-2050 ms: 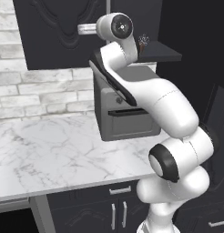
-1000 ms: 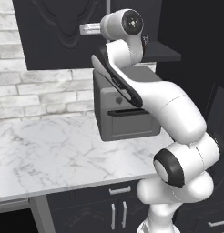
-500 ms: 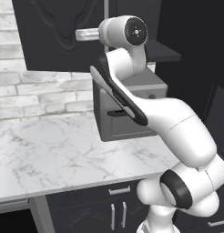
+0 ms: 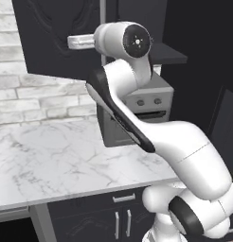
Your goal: The dining table condiment station is running low on mustard. Refill the condiment station by opening the cabinet and taking the mustard from the cabinet and placing it on the dining table.
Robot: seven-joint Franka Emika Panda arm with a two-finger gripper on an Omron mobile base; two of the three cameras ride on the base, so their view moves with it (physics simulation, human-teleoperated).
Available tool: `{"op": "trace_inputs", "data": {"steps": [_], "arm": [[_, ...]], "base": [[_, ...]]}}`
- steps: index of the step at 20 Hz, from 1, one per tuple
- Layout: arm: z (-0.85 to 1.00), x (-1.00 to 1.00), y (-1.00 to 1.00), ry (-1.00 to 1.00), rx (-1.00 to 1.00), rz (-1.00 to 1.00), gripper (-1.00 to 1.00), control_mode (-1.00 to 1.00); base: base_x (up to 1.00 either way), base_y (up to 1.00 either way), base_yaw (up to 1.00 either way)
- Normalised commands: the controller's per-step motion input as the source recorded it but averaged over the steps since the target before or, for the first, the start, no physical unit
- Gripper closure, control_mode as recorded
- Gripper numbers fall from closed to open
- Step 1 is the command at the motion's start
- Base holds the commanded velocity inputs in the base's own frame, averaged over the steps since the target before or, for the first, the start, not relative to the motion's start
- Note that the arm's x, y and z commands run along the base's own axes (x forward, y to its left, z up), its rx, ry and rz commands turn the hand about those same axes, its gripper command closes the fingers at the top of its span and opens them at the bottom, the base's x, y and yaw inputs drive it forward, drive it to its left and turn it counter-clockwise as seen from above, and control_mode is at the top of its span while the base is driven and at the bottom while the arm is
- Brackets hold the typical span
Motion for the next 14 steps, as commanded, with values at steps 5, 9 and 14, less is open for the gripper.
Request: {"op": "trace_inputs", "data": {"steps": [5,9,14], "arm": [[0.00,-0.80,0.96,0.07,0.00,-0.06,-1.00,-1.00],[0.00,-0.98,-0.06,-0.01,0.11,-0.02,-1.00,-1.00],[0.20,-0.98,-0.95,-0.02,0.36,0.02,-1.00,-1.00]], "base": [[0.00,0.00,0.00],[0.00,0.00,0.00],[0.00,0.00,0.00]]}}
